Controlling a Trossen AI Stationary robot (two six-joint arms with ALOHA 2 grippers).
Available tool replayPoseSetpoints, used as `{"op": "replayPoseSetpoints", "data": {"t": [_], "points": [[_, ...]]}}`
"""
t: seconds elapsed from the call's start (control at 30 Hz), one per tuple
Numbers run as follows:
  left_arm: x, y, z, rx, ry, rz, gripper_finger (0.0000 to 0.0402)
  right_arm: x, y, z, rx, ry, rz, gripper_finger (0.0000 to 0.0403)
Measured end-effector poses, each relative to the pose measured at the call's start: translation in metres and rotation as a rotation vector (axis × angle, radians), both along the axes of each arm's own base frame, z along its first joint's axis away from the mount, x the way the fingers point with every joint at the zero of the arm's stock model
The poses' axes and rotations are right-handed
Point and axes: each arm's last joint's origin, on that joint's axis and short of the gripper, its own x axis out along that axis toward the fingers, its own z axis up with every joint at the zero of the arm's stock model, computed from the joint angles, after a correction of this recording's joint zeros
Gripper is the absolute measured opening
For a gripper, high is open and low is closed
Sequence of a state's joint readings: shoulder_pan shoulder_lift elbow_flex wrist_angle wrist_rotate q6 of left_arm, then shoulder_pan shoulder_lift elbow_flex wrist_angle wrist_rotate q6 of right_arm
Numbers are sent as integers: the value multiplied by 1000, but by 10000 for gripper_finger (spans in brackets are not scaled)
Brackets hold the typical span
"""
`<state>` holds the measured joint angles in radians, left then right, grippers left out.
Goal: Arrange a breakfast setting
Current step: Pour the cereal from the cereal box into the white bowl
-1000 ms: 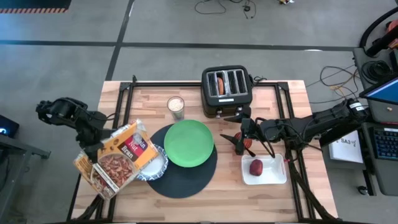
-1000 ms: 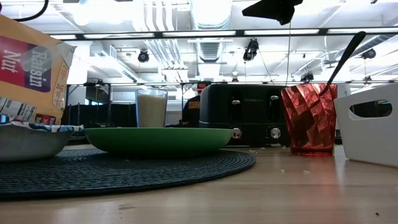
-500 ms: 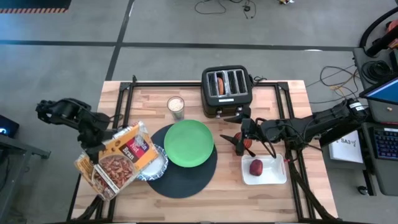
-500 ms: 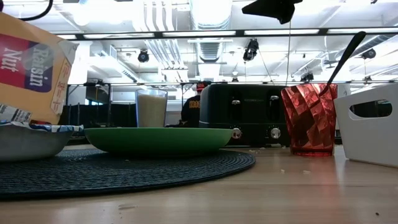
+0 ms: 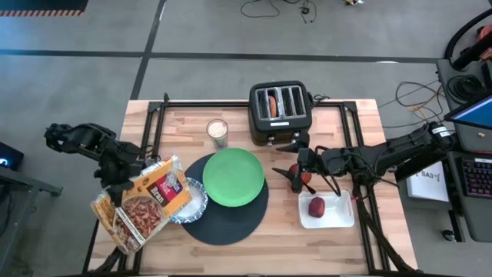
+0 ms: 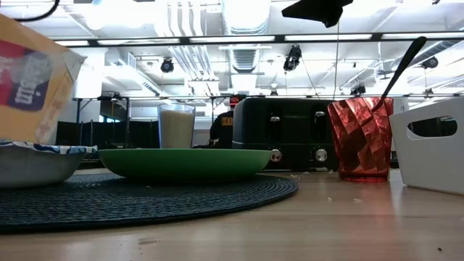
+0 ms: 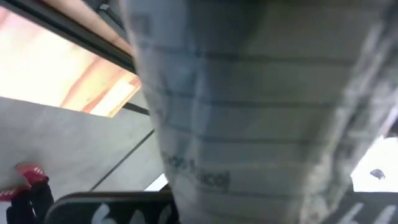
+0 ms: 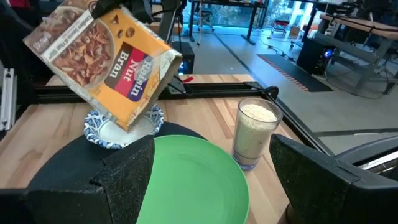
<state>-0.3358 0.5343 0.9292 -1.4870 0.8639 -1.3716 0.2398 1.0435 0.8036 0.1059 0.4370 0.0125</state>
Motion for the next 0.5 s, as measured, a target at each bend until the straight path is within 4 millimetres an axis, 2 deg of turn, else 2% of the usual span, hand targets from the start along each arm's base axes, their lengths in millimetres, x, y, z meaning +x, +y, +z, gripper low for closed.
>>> {"op": "replayPoseSetpoints", "data": {"t": [0.23,0.5], "points": [[6,-3,8,-29,14,-17,1,0,0,-1,-6,8,1,309],[5,-3,8,-24,47,-14,1,-1,0,-3,-4,27,0,309]]}}
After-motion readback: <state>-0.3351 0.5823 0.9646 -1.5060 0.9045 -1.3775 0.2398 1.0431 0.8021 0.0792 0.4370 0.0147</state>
